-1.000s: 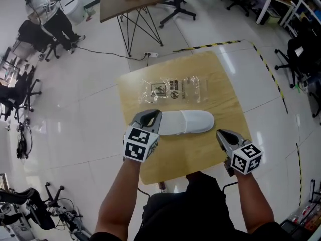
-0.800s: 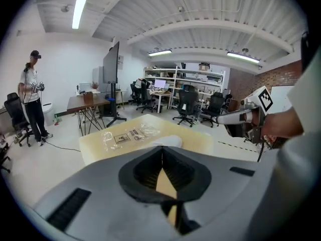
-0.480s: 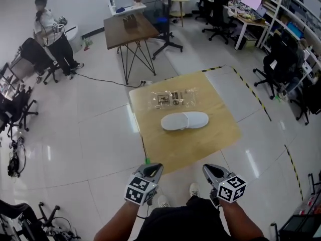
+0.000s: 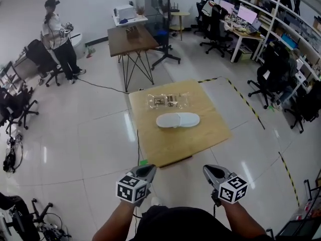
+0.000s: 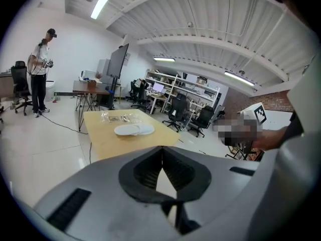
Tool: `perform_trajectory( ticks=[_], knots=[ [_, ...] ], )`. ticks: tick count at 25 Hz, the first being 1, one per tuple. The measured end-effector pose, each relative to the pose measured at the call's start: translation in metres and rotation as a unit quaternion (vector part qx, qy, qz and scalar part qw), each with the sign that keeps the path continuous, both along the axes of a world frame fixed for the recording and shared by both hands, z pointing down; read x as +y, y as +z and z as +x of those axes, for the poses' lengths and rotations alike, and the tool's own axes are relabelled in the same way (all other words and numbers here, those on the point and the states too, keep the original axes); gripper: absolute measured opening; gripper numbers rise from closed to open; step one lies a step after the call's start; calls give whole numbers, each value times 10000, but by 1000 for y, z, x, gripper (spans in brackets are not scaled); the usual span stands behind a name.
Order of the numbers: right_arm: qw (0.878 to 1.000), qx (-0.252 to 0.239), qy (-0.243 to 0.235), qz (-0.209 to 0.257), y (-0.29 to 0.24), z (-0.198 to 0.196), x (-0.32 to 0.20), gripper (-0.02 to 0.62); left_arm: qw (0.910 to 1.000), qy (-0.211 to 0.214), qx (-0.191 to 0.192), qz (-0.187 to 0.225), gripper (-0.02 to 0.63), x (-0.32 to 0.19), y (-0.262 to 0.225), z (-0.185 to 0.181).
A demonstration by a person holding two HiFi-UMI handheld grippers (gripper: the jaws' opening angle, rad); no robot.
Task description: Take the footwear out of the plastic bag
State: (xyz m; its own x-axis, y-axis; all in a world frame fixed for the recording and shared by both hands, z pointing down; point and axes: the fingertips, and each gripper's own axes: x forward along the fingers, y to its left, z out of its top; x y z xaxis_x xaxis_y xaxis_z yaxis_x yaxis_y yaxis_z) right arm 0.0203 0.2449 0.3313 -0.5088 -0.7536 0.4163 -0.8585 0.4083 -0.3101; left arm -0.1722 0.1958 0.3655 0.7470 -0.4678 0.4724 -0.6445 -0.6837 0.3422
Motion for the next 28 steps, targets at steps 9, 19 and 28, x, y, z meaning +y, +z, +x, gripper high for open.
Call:
perform_trajectory(
  ticks=[9,19,28],
  knots=[
    [9999,-16,-103,102,-4,21,64,0,9985,-260,-121,475,8,59,-25,25],
    [10000,-13,-6,-94,7,41,111,0,9958,-686,-130,598,8,100,-30,31],
    [9999,63,29,-83,10,51,108,0,9954,-698,-184,638,8,101,-29,33]
  ],
)
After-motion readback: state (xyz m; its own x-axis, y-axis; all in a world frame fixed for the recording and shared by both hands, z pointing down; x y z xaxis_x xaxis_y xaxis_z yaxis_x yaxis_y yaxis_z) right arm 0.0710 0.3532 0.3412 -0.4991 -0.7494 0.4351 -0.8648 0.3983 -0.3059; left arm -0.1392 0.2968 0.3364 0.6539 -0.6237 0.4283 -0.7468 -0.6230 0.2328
